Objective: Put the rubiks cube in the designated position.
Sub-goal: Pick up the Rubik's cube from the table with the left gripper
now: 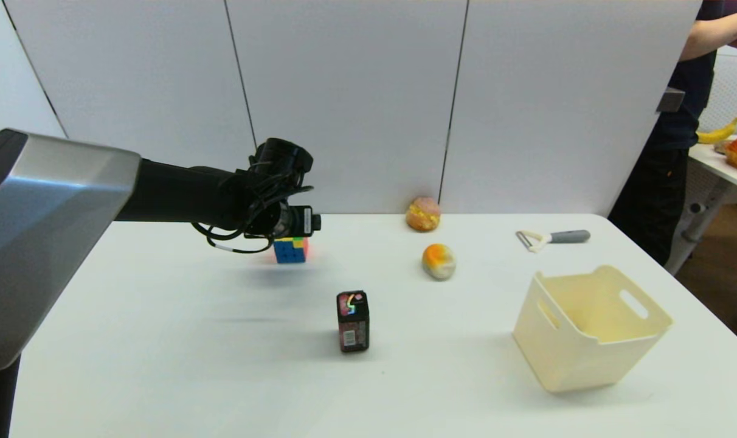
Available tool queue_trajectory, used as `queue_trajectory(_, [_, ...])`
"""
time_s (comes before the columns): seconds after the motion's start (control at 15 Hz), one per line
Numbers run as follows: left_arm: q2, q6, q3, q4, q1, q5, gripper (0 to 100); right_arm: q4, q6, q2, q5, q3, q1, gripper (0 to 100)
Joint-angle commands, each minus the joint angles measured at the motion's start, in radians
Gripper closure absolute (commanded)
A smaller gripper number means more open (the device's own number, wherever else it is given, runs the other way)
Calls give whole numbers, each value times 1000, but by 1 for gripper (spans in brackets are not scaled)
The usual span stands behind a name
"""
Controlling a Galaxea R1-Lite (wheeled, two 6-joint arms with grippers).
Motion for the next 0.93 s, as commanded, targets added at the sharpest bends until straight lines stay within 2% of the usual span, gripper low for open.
queue_trajectory(0.07, [-3,-1,3,5,3,-26,0,0,0,1,0,0,0,0])
queue_trajectory(0.6, [34,-1,3,23,11,-84,0,0,0,1,0,0,0,0])
queue_trajectory(0.93, [60,0,-5,22,31,-87,0,0,0,1,0,0,0,0])
